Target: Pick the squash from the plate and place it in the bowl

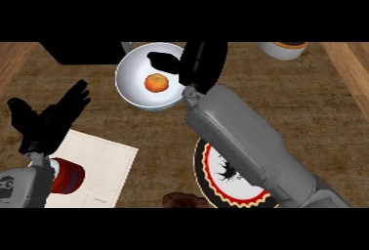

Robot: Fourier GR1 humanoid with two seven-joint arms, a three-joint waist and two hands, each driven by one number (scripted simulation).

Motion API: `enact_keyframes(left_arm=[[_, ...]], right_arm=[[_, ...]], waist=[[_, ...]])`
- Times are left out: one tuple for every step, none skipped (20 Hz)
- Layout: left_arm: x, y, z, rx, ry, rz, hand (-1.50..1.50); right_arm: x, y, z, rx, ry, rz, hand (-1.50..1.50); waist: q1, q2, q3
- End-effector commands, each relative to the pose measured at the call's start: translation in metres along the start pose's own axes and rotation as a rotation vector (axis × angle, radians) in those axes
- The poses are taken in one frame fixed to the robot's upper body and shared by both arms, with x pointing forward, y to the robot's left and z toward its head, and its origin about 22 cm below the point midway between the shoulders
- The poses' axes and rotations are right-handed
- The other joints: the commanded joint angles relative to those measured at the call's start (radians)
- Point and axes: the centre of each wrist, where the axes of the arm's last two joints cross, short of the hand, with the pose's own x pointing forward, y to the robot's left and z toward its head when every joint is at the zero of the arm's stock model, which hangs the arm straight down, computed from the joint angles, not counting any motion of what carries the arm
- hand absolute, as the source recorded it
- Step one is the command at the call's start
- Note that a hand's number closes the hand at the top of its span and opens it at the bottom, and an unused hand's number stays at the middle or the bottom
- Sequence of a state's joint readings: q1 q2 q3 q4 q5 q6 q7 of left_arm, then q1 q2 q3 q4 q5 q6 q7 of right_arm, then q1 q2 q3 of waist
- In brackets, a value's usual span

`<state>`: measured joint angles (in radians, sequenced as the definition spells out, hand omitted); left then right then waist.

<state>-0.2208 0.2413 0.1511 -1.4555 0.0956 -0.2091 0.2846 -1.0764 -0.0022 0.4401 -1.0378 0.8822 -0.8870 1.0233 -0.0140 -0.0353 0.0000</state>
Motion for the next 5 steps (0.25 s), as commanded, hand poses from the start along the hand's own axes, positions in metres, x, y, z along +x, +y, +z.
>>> enact_keyframes(left_arm=[[-0.001,0.004,0.006,0.014,0.015,-0.007,0.00],[-0.005,0.011,0.005,0.025,0.025,0.006,0.00],[-0.003,-0.006,-0.001,0.014,0.008,0.000,0.00],[0.002,0.009,0.004,0.009,0.008,0.008,0.00],[-0.003,0.015,0.007,0.036,0.016,0.010,0.00]], right_arm=[[0.024,-0.021,0.047,0.074,-0.020,-0.206,-1.50],[0.019,-0.024,0.062,0.105,-0.022,-0.210,-1.50],[0.017,-0.027,0.074,0.119,-0.023,-0.239,1.50],[0.000,-0.026,0.088,0.118,-0.031,-0.202,1.50],[0.000,-0.029,0.097,0.155,-0.027,-0.155,1.50]], waist=[[-0.011,-0.011,0.001],[-0.023,-0.007,0.000],[-0.024,-0.006,0.000],[-0.028,-0.006,0.000],[-0.029,-0.008,-0.001]])
